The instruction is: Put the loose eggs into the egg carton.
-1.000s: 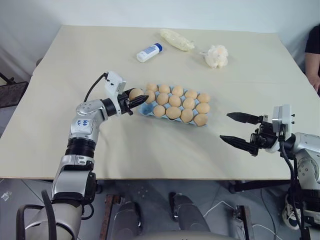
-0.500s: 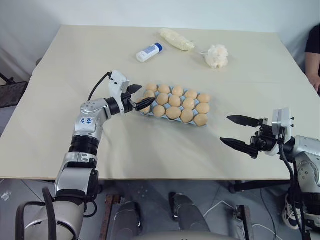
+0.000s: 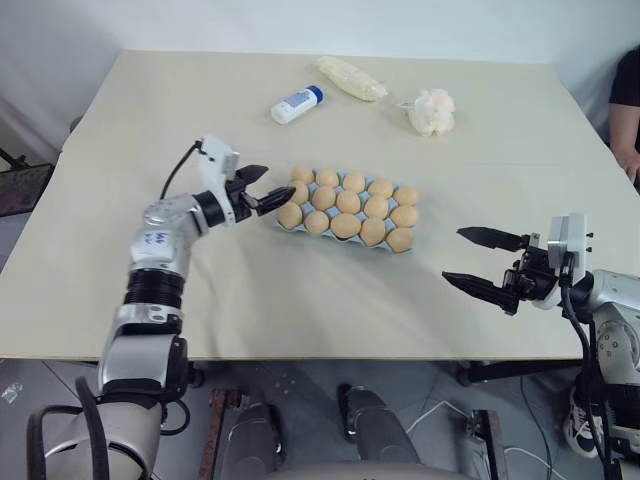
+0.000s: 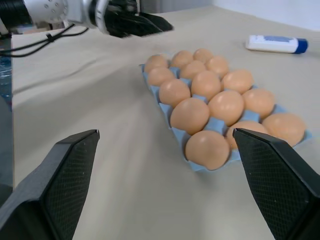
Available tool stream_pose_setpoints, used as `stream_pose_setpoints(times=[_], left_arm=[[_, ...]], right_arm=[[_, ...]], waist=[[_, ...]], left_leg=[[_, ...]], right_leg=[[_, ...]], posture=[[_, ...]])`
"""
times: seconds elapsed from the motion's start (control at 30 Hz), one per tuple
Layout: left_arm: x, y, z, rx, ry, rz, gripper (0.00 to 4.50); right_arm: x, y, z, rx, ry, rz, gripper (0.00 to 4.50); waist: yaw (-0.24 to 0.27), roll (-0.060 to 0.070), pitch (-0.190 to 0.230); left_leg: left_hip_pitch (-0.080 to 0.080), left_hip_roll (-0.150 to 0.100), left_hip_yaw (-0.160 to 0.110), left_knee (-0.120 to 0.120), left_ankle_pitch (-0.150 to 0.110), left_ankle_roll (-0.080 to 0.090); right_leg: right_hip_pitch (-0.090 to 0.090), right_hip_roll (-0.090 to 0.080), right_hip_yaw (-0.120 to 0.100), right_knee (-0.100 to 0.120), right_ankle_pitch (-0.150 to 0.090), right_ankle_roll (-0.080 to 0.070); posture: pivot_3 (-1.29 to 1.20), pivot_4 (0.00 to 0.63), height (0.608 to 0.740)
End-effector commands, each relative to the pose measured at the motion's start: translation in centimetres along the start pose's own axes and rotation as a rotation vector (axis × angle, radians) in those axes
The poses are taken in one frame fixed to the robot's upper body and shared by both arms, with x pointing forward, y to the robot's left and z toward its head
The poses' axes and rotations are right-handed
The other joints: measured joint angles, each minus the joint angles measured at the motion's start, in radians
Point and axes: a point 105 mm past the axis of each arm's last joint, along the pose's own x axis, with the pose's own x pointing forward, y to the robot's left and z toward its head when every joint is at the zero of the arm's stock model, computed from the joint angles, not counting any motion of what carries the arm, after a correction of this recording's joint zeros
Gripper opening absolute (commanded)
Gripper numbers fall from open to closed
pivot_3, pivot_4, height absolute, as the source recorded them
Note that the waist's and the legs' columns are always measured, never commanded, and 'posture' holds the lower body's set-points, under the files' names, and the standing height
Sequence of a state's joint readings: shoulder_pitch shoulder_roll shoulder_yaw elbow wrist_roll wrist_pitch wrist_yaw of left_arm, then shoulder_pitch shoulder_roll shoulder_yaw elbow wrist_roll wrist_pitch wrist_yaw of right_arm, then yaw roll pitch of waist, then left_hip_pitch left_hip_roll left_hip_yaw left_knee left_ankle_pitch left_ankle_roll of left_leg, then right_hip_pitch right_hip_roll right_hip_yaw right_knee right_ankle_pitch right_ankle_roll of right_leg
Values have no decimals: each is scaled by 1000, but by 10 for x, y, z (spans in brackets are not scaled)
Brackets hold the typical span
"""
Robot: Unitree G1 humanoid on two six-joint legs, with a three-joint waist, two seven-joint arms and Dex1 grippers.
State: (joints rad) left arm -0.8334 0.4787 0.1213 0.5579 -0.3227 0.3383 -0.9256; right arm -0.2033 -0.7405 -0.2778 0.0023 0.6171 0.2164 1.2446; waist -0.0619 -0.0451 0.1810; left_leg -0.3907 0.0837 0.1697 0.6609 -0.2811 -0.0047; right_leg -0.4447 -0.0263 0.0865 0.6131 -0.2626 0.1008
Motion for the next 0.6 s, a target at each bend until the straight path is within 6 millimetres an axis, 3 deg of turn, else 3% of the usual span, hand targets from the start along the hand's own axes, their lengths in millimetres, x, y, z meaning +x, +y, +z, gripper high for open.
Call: stream_pose_setpoints(times=[0.03, 0.33, 0.6], left_arm=[[-25, -12, 9, 89, -11, -107, 4494], [-74, -7, -12, 113, 112, -130, 4494], [-84, -3, -13, 137, 109, -109, 4494]], right_arm=[[1, -4, 16, -62, -28, 20, 4500], [16, -6, 14, -57, -30, 97, 4500], [17, -9, 16, -52, -54, 125, 4500]], waist=[[-2, 0, 0], [4, 0, 0], [6, 0, 0]], left_leg=[[0, 0, 0, 0, 0, 0], [0, 0, 0, 1, 0, 0], [0, 0, 0, 1, 0, 0]], right_leg=[[0, 0, 0, 0, 0, 0], [0, -2, 0, 1, -2, -3], [0, -2, -1, 1, -2, -3]], posture=[[0, 150, 740], [0, 150, 740], [0, 150, 740]])
